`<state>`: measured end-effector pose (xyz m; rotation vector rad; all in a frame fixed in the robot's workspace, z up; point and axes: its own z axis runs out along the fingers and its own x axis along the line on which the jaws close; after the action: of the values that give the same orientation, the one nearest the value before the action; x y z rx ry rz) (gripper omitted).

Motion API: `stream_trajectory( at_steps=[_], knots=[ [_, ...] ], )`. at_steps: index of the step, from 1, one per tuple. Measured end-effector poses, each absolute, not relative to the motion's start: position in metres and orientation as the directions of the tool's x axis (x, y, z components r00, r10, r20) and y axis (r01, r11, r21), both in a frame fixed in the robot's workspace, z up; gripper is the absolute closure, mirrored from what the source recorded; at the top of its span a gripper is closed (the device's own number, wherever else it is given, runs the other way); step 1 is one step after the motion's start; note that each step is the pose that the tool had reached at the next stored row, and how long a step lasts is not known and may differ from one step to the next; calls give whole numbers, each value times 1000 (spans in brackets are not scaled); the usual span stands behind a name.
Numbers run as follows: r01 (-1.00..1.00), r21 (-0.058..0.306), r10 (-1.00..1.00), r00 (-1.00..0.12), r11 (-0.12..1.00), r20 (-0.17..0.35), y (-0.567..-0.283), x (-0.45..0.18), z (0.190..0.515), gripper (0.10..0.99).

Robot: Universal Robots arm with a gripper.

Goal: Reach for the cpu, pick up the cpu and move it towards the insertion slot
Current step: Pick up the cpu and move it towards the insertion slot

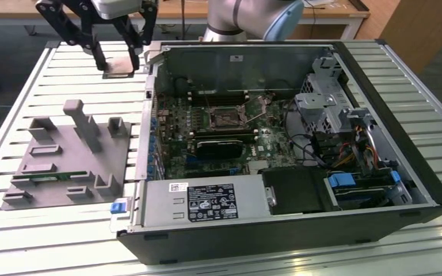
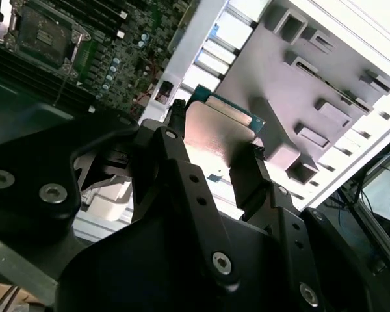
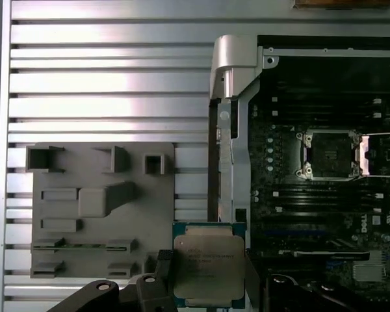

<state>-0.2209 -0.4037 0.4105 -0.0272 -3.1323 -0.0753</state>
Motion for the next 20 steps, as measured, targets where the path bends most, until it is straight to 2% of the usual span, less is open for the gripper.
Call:
stream_trajectory(
  at_steps=[20],
  knots=[
    [18, 50, 17, -1000, 999, 9, -404, -166, 410, 561]
  ],
)
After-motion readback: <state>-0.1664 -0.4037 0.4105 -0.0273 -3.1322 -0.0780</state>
